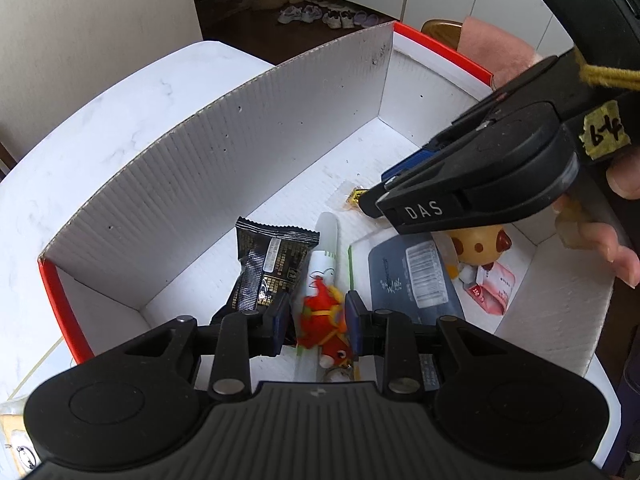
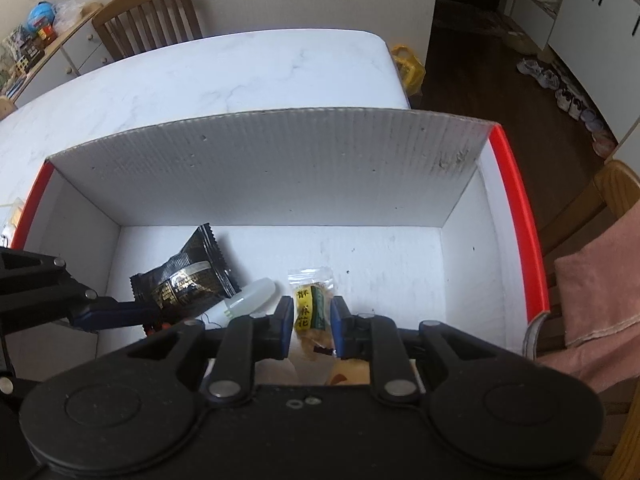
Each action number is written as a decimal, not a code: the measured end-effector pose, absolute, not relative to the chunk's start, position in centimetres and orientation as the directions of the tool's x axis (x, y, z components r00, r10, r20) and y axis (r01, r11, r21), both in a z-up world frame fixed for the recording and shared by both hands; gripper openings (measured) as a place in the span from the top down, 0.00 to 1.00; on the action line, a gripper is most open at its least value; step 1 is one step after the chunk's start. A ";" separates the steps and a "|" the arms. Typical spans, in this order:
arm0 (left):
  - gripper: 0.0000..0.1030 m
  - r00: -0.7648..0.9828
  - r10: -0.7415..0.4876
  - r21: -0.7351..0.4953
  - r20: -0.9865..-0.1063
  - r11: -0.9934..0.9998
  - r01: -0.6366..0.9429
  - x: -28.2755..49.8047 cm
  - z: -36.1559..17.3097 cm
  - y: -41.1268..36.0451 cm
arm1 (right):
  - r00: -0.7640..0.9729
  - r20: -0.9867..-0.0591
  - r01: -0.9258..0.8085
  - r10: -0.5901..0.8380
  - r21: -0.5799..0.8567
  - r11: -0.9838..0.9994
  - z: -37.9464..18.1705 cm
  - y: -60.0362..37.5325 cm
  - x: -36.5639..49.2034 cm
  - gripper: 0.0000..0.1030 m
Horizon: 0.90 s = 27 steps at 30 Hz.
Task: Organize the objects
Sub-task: 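Open the left tool to drop the red figure while the right tool releases the snack stick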
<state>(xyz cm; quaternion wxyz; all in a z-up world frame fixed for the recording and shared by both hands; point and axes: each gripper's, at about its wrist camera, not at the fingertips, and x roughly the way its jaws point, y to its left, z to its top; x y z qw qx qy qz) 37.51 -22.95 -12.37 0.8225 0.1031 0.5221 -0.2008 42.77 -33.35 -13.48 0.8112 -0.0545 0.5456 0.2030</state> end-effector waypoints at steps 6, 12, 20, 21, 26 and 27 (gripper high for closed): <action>0.47 0.397 -0.236 -0.040 -0.887 0.896 0.442 37.1 -11.8 -22.7 | 0.333 -0.896 -0.375 0.295 0.161 0.913 -12.7 -34.0 42.5 0.78; 0.47 0.424 -0.266 -0.071 -0.866 0.904 0.422 36.3 -10.7 -21.8 | 0.362 -0.874 -0.379 0.324 0.180 0.908 -10.8 -34.7 41.4 0.77; 0.47 0.476 -0.303 -0.101 -0.825 0.909 0.404 34.0 -8.4 -20.4 | 0.386 -0.842 -0.409 0.377 0.210 0.888 -8.2 -35.2 38.8 0.76; 0.47 0.482 -0.309 -0.108 -0.820 0.911 0.399 33.7 -8.1 -20.2 | 0.393 -0.837 -0.413 0.382 0.210 0.886 -7.8 -35.3 38.4 0.76; 0.47 0.528 -0.326 -0.121 -0.784 0.915 0.385 31.8 -6.1 -19.4 | 0.410 -0.810 -0.429 0.418 0.233 0.873 -6.2 -35.6 36.4 0.71; 0.47 0.537 -0.330 -0.121 -0.776 0.914 0.387 31.3 -5.7 -19.1 | 0.416 -0.807 -0.433 0.419 0.230 0.872 -5.9 -35.6 35.9 0.71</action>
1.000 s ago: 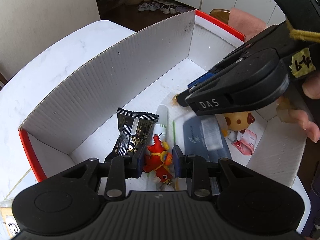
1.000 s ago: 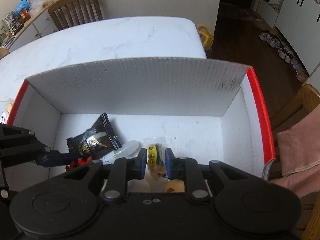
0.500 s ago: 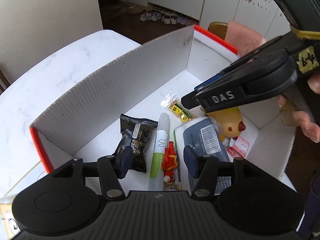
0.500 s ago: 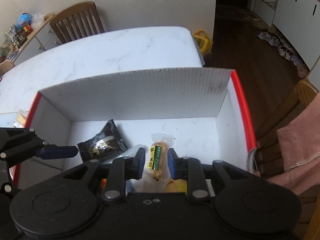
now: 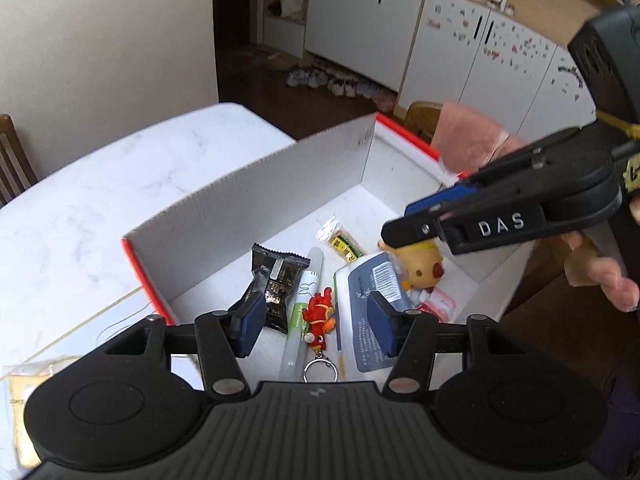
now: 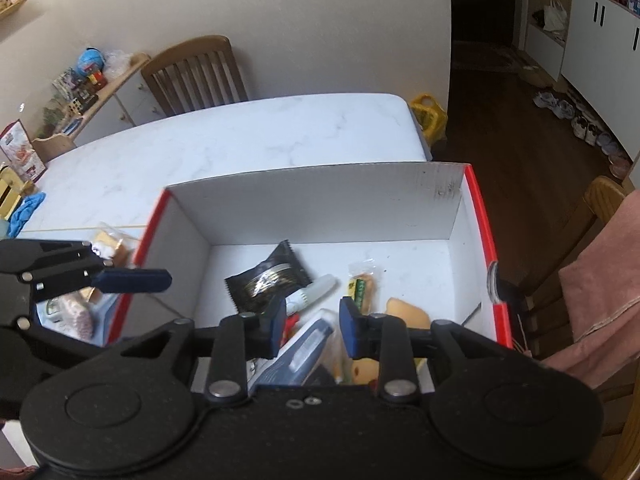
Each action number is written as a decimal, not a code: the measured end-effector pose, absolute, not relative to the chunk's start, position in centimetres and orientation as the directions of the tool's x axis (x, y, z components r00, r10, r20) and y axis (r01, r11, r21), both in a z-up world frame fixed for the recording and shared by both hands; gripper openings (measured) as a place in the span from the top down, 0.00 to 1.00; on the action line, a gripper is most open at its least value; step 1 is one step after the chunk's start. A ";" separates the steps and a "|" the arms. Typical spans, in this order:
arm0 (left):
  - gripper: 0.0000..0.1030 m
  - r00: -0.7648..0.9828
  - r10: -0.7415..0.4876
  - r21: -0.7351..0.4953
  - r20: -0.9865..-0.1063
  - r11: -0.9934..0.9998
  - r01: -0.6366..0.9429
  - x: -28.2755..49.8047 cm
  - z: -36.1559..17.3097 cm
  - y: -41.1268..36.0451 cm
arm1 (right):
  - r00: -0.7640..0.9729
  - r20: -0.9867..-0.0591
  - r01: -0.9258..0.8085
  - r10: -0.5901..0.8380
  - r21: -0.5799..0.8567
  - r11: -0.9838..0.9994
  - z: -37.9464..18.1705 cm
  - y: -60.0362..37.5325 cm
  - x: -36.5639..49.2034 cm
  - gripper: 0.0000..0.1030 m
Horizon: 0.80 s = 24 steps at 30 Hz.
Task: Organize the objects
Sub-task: 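Open the left tool to drop the red figure while the right tool releases the snack stick, then withdraw both tools from the shoebox back to the placemat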
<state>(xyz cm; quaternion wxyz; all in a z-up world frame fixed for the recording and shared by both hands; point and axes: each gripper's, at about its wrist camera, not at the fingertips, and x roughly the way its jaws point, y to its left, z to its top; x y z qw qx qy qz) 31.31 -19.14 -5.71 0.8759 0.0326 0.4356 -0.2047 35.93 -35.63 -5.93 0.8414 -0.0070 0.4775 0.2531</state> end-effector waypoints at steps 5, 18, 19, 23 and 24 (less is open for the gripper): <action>0.37 0.583 -0.331 -0.111 -0.742 0.918 0.381 28.9 -4.1 -17.9 | 0.445 -0.788 -0.445 0.426 0.219 0.869 -4.9 -35.6 33.5 0.49; 0.23 0.648 -0.319 -0.133 -0.692 0.938 0.320 22.6 -2.2 -12.5 | 0.499 -0.732 -0.445 0.463 0.242 0.862 -2.8 -33.5 27.6 0.21; 0.23 0.651 -0.313 -0.136 -0.691 0.942 0.308 22.3 -2.2 -11.9 | 0.502 -0.727 -0.447 0.468 0.245 0.860 -2.7 -33.1 27.2 0.19; 0.18 0.670 -0.282 -0.136 -0.686 0.955 0.263 20.8 -2.0 -9.4 | 0.515 -0.707 -0.454 0.484 0.253 0.854 -2.2 -31.3 25.5 0.06; 0.18 0.675 -0.275 -0.135 -0.684 0.958 0.254 20.4 -2.0 -8.8 | 0.517 -0.702 -0.458 0.490 0.257 0.851 -2.1 -30.9 25.1 0.06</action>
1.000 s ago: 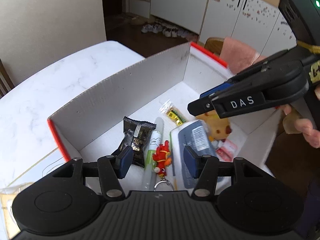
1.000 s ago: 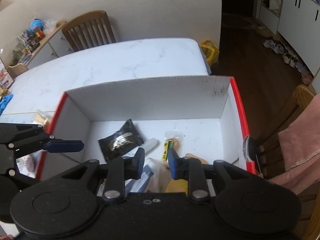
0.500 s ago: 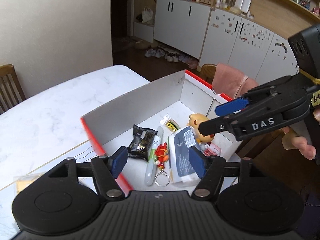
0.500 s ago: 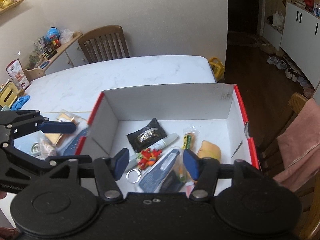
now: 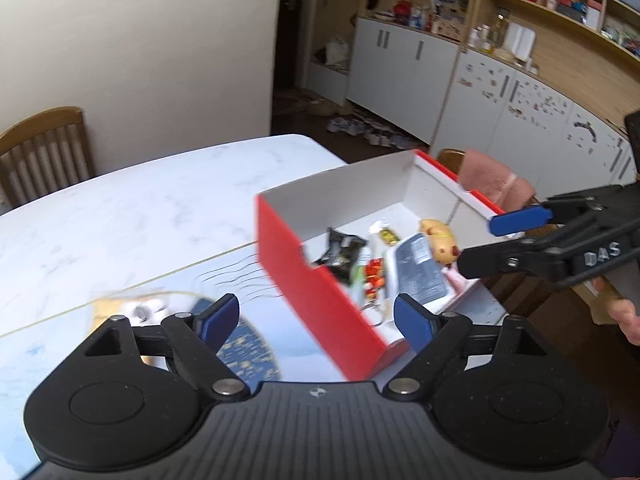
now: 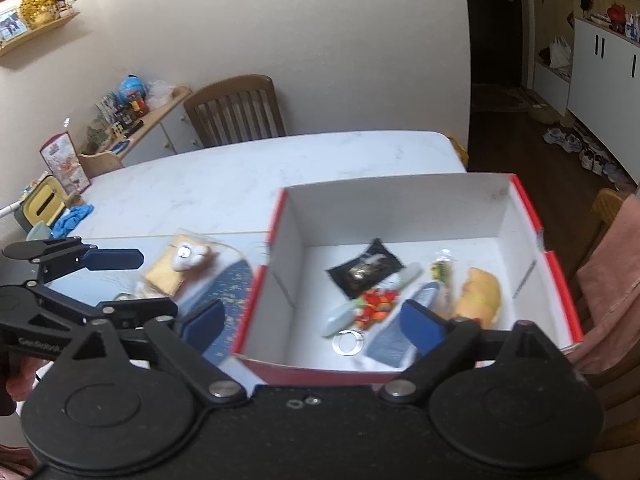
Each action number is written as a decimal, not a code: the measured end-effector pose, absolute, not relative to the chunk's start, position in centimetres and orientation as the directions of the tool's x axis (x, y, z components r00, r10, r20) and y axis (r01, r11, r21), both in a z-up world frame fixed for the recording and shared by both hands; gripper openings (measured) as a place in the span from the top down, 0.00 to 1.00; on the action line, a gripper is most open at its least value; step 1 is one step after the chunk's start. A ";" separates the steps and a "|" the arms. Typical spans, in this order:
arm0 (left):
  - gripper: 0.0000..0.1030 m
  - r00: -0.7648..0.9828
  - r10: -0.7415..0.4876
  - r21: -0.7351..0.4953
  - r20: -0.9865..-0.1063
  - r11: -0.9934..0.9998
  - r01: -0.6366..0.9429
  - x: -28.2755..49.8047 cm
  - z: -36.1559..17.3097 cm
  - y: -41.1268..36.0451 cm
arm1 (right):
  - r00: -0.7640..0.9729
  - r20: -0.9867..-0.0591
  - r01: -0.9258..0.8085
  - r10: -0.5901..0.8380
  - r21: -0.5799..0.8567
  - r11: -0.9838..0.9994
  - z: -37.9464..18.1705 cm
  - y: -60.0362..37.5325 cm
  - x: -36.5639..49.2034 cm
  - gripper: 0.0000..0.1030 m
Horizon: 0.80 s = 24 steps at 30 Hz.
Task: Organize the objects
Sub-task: 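Withdraw both tools from the shoebox back to the placemat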
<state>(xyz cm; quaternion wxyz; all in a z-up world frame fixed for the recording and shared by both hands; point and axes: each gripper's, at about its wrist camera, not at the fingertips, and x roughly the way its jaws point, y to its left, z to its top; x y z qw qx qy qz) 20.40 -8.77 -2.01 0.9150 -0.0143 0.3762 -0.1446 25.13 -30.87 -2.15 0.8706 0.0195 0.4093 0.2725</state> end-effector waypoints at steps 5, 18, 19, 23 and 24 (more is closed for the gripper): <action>0.16 0.687 -0.247 -0.135 -0.683 0.967 0.214 18.8 -2.3 -5.4 | 0.505 -0.693 -0.478 0.514 0.272 0.835 -2.2 -27.9 23.6 0.02; 0.01 0.686 -0.228 -0.184 -0.691 0.973 0.138 16.0 -4.5 3.8 | 0.472 -0.713 -0.524 0.519 0.247 0.815 -2.6 -19.7 21.2 0.02; 0.01 0.683 -0.223 -0.180 -0.696 0.974 0.136 15.9 -4.8 4.3 | 0.468 -0.715 -0.526 0.519 0.246 0.814 -2.7 -19.1 21.1 0.02; 0.01 0.681 -0.198 -0.154 -0.705 0.980 0.126 15.2 -6.0 6.7 | 0.463 -0.724 -0.529 0.511 0.236 0.815 -3.2 -16.7 20.9 0.02; 0.01 0.681 -0.194 -0.151 -0.706 0.981 0.123 15.1 -6.3 7.2 | 0.461 -0.727 -0.529 0.509 0.236 0.815 -3.3 -16.2 20.9 0.02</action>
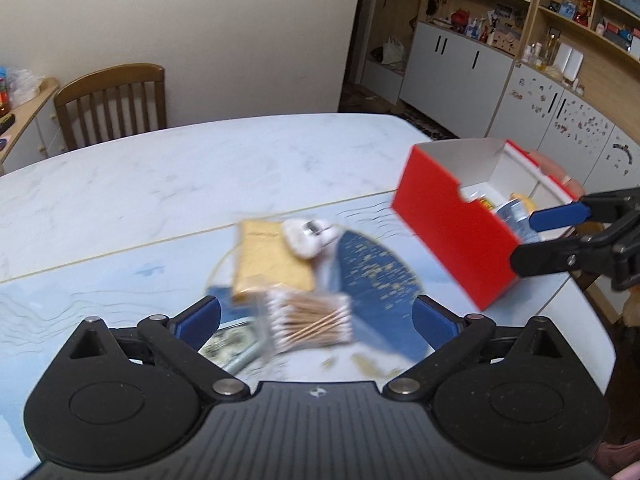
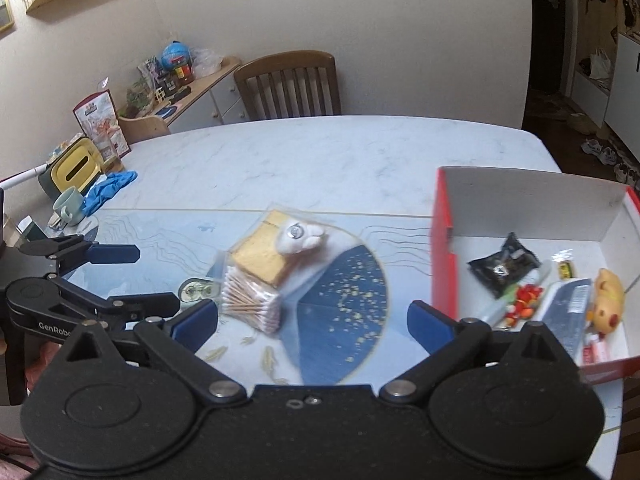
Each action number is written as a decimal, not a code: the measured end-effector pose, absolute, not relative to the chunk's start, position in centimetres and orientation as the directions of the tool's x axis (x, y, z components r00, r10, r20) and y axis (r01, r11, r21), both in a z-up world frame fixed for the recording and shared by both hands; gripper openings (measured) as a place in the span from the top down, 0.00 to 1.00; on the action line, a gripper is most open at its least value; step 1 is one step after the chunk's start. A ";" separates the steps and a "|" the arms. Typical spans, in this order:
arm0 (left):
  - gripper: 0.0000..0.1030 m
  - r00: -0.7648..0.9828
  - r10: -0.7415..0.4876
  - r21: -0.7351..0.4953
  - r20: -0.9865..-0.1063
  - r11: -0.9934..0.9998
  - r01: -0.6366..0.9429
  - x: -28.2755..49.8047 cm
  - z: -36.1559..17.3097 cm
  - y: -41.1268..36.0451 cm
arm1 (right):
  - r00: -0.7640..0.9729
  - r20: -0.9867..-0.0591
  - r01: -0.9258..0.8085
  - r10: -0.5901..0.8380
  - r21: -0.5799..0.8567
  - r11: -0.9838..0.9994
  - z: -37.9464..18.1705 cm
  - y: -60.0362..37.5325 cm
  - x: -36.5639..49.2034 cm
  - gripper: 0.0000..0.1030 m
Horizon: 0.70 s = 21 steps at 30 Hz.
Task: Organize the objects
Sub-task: 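Withdraw both tools from the shoebox back to the placemat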
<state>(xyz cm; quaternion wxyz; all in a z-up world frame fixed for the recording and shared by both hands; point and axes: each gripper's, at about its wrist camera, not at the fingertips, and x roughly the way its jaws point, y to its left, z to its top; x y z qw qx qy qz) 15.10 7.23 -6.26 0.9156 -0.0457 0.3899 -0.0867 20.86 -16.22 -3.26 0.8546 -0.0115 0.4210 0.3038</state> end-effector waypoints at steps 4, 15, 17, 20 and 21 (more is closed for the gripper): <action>0.01 0.688 -0.178 -0.128 -0.703 0.984 0.124 14.6 -7.3 9.3 | 0.454 -0.741 -0.525 0.494 0.226 0.821 -3.8 -14.1 21.2 0.02; 0.01 0.669 -0.162 -0.063 -0.725 0.983 0.170 15.4 -11.6 13.5 | 0.420 -0.780 -0.506 0.463 0.222 0.834 -6.4 -8.3 22.1 0.02; 0.01 0.654 -0.167 -0.059 -0.738 0.981 0.185 15.9 -12.6 13.8 | 0.417 -0.787 -0.503 0.454 0.216 0.837 -7.0 -7.1 22.3 0.02; 0.01 0.635 -0.172 -0.048 -0.753 0.977 0.207 16.6 -13.9 14.2 | 0.410 -0.800 -0.494 0.437 0.208 0.844 -8.1 -5.4 22.6 0.02; 0.01 0.631 -0.172 -0.043 -0.757 0.976 0.214 16.7 -14.2 14.3 | 0.410 -0.805 -0.486 0.429 0.205 0.850 -8.5 -4.9 22.7 0.02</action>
